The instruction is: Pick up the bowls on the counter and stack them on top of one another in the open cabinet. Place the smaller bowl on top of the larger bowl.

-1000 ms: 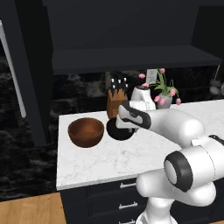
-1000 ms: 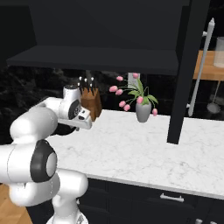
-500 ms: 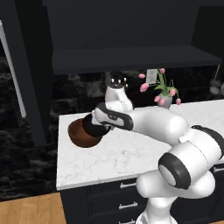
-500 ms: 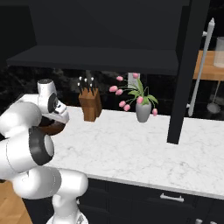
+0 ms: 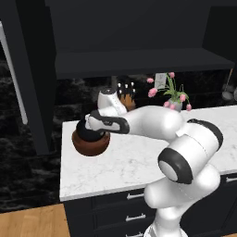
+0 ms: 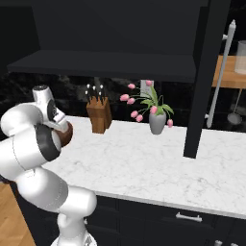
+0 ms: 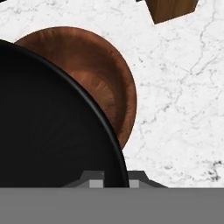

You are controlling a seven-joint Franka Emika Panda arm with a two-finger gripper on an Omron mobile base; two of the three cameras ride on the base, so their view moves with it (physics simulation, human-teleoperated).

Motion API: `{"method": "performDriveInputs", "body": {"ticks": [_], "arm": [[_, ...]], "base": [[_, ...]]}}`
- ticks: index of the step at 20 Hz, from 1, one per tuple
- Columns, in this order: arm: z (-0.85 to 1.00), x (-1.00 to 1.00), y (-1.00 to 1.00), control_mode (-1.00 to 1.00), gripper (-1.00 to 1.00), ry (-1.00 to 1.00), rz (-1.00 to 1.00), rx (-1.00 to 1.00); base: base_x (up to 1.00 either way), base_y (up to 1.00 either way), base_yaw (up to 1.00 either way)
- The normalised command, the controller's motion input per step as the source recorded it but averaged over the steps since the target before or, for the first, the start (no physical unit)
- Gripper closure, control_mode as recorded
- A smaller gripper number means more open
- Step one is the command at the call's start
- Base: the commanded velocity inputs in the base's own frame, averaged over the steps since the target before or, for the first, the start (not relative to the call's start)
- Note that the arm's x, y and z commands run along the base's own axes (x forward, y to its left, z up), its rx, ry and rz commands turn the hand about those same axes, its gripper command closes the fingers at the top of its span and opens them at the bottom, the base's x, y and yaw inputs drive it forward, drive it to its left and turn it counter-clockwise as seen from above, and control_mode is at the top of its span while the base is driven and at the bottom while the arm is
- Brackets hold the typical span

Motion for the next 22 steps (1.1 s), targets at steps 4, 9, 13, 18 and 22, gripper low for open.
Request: {"method": "performDriveInputs", "body": {"ticks": [4,9,13,18,22], "arm": [[-0.21,0.48,0.0,-1.0,1.0,0.0,0.0,0.0],[-0.3,0.37,0.04,-1.0,1.0,0.01,0.0,-0.01],[-0.31,0.26,0.08,-1.0,1.0,0.01,0.0,-0.03],[-0.26,0.41,0.14,-1.0,-1.0,0.0,0.0,-0.02],[0.0,0.19,0.04,-1.0,-1.0,0.0,-0.01,0.0]], "base": [[0.0,0.0,0.0],[0.0,0.0,0.0],[0.0,0.0,0.0],[0.0,0.0,0.0],[0.0,0.0,0.0]]}}
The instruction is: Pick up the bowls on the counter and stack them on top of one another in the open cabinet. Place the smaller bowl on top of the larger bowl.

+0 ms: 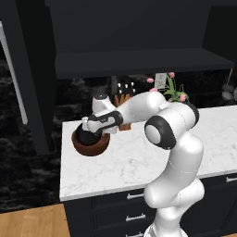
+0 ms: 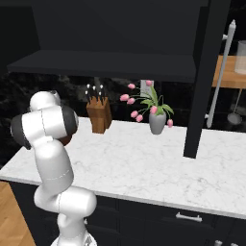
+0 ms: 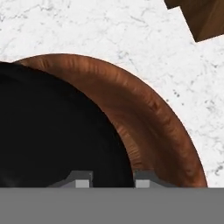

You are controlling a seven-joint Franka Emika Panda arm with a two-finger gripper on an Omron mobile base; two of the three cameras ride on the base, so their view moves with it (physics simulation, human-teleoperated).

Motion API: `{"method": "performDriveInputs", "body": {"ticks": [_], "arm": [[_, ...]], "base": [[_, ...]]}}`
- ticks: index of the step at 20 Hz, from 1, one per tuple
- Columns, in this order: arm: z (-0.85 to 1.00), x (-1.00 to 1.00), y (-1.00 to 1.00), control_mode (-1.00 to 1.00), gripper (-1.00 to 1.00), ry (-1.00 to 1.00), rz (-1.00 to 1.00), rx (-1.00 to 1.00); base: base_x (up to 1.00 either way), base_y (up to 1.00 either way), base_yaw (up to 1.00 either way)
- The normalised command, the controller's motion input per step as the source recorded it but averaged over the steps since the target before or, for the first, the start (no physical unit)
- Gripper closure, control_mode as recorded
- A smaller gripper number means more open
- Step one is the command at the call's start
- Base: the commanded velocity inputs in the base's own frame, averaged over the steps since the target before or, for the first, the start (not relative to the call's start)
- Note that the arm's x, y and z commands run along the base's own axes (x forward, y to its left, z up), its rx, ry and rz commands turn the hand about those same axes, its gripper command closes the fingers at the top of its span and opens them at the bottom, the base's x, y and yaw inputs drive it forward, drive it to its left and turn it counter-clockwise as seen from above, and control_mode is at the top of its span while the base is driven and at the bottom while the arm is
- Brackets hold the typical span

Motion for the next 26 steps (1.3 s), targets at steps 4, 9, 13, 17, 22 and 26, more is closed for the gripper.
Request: {"method": "performDriveInputs", "body": {"ticks": [4,9,13,17,22,26], "arm": [[0.13,0.0,-0.24,-1.0,-1.0,0.0,0.0,0.0],[-0.02,-0.03,-0.61,-1.0,-1.0,0.06,0.0,0.0],[-0.22,0.0,-0.08,-1.0,-1.0,0.08,0.0,0.0],[-0.03,-0.01,0.39,-1.0,-1.0,0.03,0.0,0.0],[-0.21,-0.17,0.28,-1.0,-1.0,0.03,0.0,0.0],[-0.54,-0.33,0.0,-1.0,-1.0,0.04,0.0,-0.02]], "base": [[0.0,0.0,0.0],[0.0,0.0,0.0],[0.0,0.0,0.0],[0.0,0.0,0.0],[0.0,0.0,0.0],[0.0,0.0,0.0]]}}
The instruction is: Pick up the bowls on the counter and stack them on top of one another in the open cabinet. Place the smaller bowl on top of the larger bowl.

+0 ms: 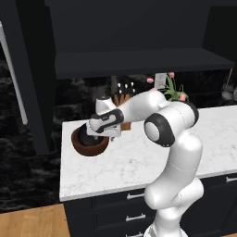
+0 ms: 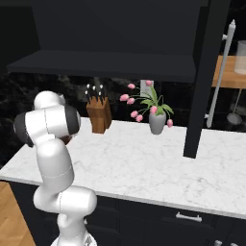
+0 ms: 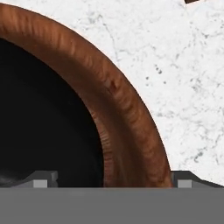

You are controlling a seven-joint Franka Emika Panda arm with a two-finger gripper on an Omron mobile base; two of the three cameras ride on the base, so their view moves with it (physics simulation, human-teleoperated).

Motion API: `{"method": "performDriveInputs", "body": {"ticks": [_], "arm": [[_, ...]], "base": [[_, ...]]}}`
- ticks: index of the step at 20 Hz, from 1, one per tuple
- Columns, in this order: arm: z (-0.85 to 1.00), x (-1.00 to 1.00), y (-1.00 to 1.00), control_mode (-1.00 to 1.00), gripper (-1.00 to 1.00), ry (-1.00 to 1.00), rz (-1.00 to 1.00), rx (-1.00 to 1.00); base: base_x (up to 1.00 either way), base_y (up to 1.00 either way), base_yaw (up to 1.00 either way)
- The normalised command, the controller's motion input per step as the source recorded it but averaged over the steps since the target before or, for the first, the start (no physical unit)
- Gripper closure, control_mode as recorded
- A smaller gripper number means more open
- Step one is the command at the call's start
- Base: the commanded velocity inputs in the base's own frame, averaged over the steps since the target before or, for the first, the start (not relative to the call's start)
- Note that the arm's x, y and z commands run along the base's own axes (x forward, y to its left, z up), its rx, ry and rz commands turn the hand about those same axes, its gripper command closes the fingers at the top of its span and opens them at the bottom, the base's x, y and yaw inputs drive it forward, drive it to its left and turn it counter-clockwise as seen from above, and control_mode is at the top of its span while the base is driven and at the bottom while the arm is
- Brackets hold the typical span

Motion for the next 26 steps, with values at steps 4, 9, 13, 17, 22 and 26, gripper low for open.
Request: {"method": "performDriveInputs", "body": {"ticks": [4,9,13,17,22,26], "arm": [[-0.2,-0.27,-0.03,-1.0,-1.0,0.01,0.0,0.0],[-0.08,-0.02,0.01,-1.0,1.0,0.0,0.0,0.0],[0.0,0.0,0.0,-1.0,1.0,0.0,0.0,0.0],[0.0,-0.01,0.0,-1.0,1.0,0.0,0.0,0.0],[0.3,-0.39,-0.19,-1.0,1.0,-0.03,-0.03,0.02],[0.91,-0.84,-0.68,-1.0,1.0,-0.1,-0.17,0.09]], "base": [[0.0,0.0,0.0],[0.0,0.0,0.0],[0.0,0.0,0.0],[0.0,0.0,0.0],[0.0,0.0,0.0],[0.0,0.0,0.0]]}}
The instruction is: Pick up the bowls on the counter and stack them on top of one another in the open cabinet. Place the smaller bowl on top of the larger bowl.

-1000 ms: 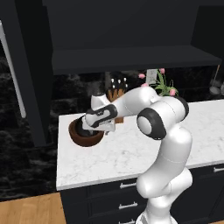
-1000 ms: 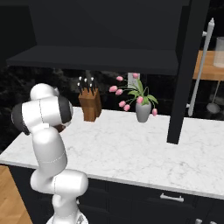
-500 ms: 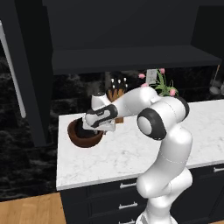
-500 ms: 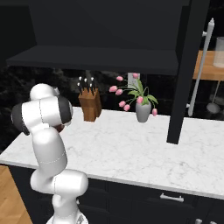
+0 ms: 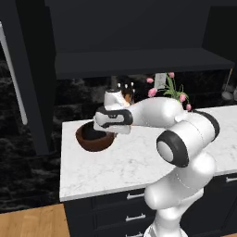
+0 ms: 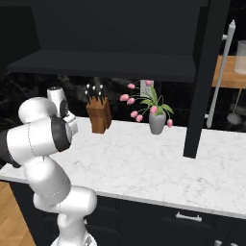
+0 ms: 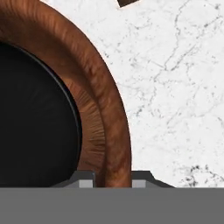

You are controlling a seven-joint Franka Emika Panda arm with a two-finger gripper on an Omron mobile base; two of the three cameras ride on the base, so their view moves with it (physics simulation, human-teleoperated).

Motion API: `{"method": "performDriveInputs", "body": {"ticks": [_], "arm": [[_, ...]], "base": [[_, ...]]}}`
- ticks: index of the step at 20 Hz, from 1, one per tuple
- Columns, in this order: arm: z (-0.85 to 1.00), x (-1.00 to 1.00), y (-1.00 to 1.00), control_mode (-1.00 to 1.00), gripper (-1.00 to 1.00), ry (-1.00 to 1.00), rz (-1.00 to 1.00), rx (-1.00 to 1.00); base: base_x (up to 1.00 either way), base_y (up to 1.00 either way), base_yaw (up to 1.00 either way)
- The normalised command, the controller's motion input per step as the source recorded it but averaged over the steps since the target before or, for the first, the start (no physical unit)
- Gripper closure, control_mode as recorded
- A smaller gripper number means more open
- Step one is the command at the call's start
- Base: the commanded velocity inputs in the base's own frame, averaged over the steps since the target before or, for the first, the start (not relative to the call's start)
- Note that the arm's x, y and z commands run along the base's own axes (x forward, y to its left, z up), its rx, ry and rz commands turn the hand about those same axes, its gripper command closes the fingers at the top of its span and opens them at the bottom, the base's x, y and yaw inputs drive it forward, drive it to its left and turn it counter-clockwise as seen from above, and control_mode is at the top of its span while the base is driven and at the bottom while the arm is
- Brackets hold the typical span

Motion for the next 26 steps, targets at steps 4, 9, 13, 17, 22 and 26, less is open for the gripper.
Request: {"method": "performDriveInputs", "body": {"ticks": [4,9,13,17,22,26], "arm": [[1.0,-0.64,-0.99,-1.0,1.0,-0.07,-0.23,0.17],[1.0,-0.54,-0.94,-1.0,1.0,-0.14,-0.18,0.22],[1.0,-0.36,-0.77,-1.0,1.0,-0.12,-0.18,0.23],[1.0,-0.3,-0.54,-1.0,1.0,-0.19,-0.16,0.18],[1.0,-0.25,-0.29,-1.0,1.0,-0.27,-0.12,0.1],[1.0,0.03,-0.14,-1.0,1.0,-0.29,-0.17,0.04]], "base": [[0.0,0.0,0.0],[0.0,0.0,0.0],[0.0,0.0,0.0],[0.0,0.0,0.0],[0.0,0.0,0.0],[0.0,0.0,0.0]]}}
